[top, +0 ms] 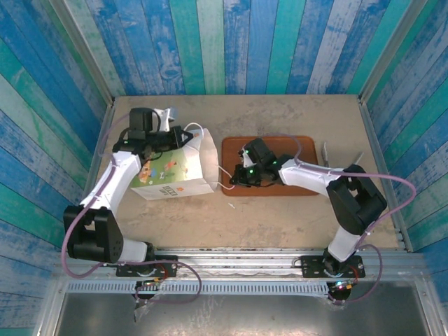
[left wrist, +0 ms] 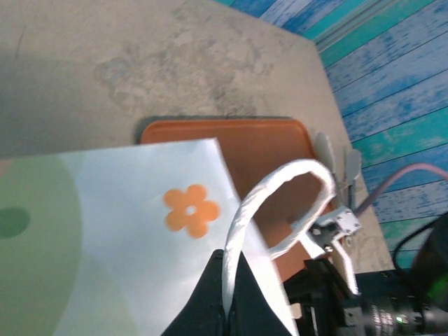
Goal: Take the fake bread out of the paper bag
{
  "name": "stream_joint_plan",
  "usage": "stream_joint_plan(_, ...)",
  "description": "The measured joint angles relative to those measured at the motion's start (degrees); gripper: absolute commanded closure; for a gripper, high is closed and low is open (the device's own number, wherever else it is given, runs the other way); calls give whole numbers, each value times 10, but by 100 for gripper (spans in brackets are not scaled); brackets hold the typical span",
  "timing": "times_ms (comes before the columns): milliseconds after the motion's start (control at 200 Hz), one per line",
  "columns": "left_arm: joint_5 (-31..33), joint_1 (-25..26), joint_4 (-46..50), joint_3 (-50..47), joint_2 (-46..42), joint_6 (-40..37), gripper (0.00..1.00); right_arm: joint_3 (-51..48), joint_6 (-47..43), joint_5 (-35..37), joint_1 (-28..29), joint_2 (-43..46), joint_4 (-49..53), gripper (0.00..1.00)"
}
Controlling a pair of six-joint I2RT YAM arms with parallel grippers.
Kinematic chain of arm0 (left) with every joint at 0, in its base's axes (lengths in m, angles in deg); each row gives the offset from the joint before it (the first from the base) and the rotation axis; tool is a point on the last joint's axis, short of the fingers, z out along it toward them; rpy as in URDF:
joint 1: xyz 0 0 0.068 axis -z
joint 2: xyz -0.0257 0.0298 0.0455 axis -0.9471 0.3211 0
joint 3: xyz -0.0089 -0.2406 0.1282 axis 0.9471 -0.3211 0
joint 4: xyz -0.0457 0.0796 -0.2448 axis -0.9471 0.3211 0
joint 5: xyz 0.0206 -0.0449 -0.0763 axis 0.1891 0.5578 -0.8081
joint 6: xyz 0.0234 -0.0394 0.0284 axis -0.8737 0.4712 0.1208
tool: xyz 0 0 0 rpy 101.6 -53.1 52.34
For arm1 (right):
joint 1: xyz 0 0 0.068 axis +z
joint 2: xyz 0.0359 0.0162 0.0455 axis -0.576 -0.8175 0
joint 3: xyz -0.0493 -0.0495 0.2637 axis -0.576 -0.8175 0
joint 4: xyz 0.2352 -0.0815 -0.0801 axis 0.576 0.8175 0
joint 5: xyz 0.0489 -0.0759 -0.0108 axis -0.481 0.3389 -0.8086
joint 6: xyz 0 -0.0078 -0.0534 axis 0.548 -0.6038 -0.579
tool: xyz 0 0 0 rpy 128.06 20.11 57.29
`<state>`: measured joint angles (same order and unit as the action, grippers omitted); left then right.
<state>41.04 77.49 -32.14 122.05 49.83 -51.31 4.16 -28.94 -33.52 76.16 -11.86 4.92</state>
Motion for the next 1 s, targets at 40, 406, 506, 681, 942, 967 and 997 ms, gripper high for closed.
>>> stream_joint_plan(40,12,0,9,-3,0,-3,100,3,1,-1,8,-5,-2,94)
stream_joint_plan(406,141,0,50,-13,-65,-18,100,28,7,-6,55,-39,-15,94)
stream_joint_plan(506,134,0,50,-13,-67,-19,100,31,7,2,55,-39,-12,94)
stream_joint_plan(681,99,0,41,-15,-67,-16,100,36,6,14,42,-39,-10,95)
stream_joint_plan(942,46,3,-1,-27,-66,2,100,35,-1,43,13,-28,13,94)
stream_joint_plan(967,43,5,-6,-28,-66,5,100,34,-2,44,8,-25,14,94)
stream_joint_plan(997,39,7,-10,-30,-66,8,100,34,-4,44,0,-22,16,93)
